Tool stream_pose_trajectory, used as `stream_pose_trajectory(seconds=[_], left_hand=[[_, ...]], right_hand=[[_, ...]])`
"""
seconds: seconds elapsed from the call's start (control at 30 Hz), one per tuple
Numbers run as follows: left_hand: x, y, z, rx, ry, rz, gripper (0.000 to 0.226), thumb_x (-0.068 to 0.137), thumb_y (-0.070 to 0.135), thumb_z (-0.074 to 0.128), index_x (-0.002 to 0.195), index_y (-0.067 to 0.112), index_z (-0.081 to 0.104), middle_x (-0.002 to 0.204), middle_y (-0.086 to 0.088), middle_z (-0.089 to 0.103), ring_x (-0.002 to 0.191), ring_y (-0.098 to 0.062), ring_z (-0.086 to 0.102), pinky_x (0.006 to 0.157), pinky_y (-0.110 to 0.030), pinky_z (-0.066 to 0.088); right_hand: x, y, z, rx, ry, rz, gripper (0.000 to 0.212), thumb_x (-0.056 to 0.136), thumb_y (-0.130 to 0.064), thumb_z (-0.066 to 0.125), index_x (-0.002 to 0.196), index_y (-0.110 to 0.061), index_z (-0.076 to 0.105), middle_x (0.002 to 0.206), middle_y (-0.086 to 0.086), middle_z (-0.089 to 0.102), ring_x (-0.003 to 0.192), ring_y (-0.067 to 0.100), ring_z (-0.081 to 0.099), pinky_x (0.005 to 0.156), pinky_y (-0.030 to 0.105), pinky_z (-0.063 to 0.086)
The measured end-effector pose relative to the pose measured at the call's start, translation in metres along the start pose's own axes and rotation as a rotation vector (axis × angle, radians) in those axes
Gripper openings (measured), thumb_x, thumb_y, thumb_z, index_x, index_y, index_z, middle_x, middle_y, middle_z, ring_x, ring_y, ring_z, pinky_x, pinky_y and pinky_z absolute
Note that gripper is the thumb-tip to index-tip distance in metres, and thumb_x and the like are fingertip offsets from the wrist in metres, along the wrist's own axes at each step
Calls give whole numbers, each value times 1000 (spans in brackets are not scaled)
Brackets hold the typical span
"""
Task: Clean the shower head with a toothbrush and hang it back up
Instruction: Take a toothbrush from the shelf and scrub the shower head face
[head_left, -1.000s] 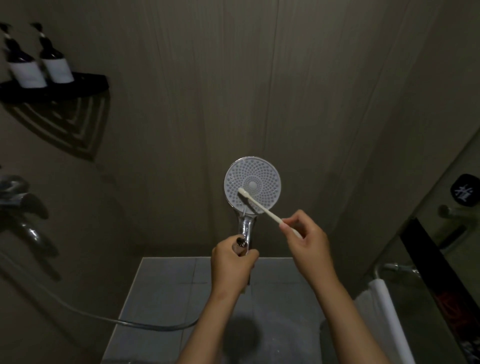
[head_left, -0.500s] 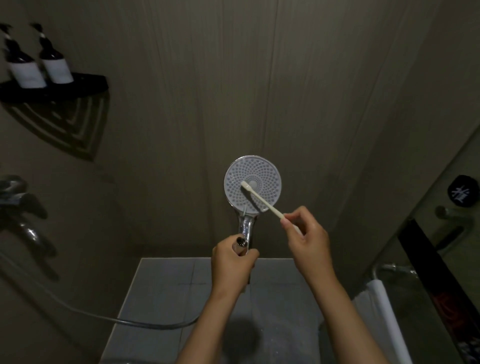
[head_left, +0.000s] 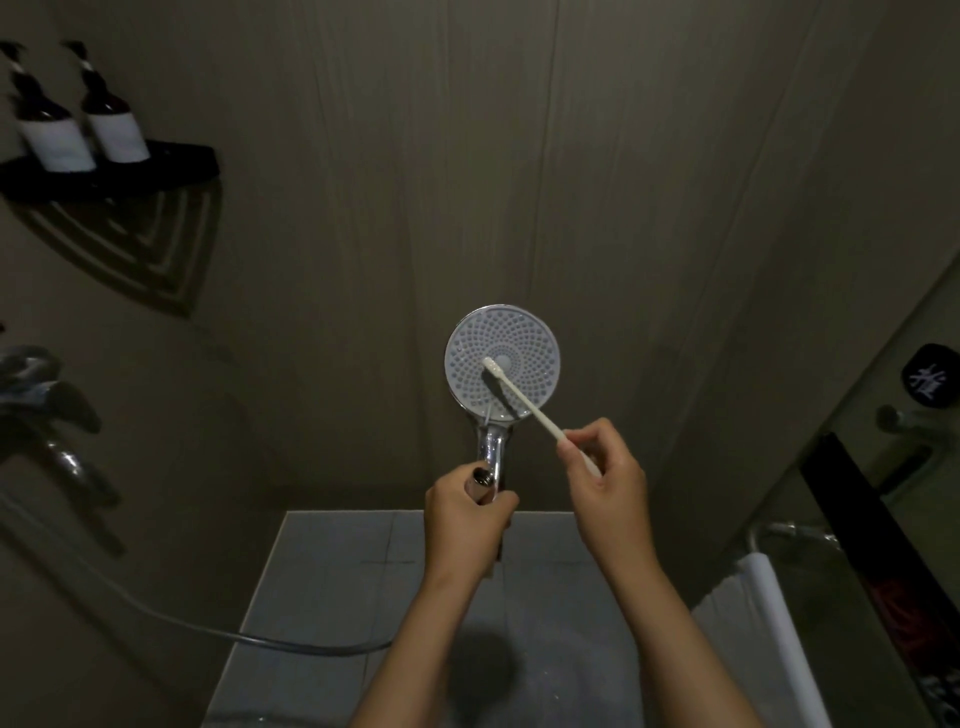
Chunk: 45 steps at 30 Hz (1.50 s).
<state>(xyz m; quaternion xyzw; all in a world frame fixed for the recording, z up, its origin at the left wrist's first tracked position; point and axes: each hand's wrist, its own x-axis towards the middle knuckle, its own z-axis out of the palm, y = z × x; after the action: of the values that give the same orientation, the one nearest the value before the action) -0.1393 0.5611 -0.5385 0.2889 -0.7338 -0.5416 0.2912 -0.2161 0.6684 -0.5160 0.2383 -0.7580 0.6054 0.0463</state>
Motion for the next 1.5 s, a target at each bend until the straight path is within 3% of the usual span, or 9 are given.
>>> stream_pose_trajectory(seconds=[0.17, 0.33, 0.4, 0.53, 0.73, 0.9, 1.07, 1.33, 1.5], left_hand=[[-4, -5, 2, 55, -32, 30, 26, 63, 6, 63, 52, 17, 41, 48, -2, 45, 48, -14, 46, 46, -33, 39], [-5, -4, 5, 81, -36, 69, 18, 57, 16, 59, 53, 16, 42, 49, 0, 45, 49, -14, 44, 49, -43, 44], [-5, -5, 3, 73, -42, 55, 18, 58, 15, 60, 53, 16, 43, 49, -1, 47, 49, -15, 45, 48, -42, 43], [-2, -6, -2, 39, -24, 20, 21, 62, 8, 62, 52, 14, 45, 48, -5, 50, 47, -17, 50, 46, -33, 41], [0, -8, -3, 77, -1, 51, 21, 60, 10, 61, 53, 7, 42, 48, -12, 48, 47, -16, 48, 44, -33, 40], [-4, -9, 5, 102, -45, 73, 20, 58, 12, 63, 55, 7, 44, 51, -14, 51, 48, -19, 49, 46, -41, 45], [-5, -14, 7, 71, -51, 35, 20, 56, 16, 61, 55, 6, 44, 48, -13, 52, 47, -18, 50, 46, -43, 45], [0, -12, 6, 70, -55, 36, 21, 57, 15, 61, 55, 6, 43, 45, -4, 50, 46, -23, 54, 45, -39, 44], [-5, -8, 10, 104, -123, 84, 13, 57, 13, 61, 53, 13, 49, 47, -2, 53, 49, -25, 58, 46, -35, 45]], right_hand=[[2, 0, 5, -31, -49, 25, 21, 89, -17, 60, 71, -22, 52, 56, -12, 53, 53, 0, 47, 50, 15, 34], [10, -7, 14, -41, -58, 9, 14, 88, -19, 61, 75, -21, 54, 68, -5, 61, 66, 14, 59, 60, 35, 47], [10, -9, 16, -30, -56, 8, 13, 88, -20, 60, 77, -19, 55, 68, -4, 60, 66, 13, 58, 60, 35, 47], [3, -12, 13, 81, 8, 18, 15, 91, -13, 58, 76, -11, 54, 60, -6, 51, 52, -1, 46, 49, 14, 36], [2, -8, 7, 66, 12, 24, 19, 90, -13, 59, 73, -13, 53, 58, -6, 48, 51, -1, 43, 47, 12, 34], [13, -13, 16, 33, 27, 15, 18, 89, -16, 61, 72, -15, 53, 67, 1, 60, 63, 11, 55, 55, 25, 42], [10, -10, 12, 111, 101, 40, 15, 89, -13, 61, 75, -13, 56, 67, -6, 57, 60, 0, 50, 54, 14, 38], [2, -2, 10, 62, 134, 76, 18, 89, -12, 60, 73, -12, 54, 61, -5, 52, 55, 0, 47, 50, 14, 36], [14, -11, 16, 33, 181, 64, 16, 88, -18, 61, 74, -12, 56, 68, -3, 59, 67, 14, 55, 62, 33, 45]])
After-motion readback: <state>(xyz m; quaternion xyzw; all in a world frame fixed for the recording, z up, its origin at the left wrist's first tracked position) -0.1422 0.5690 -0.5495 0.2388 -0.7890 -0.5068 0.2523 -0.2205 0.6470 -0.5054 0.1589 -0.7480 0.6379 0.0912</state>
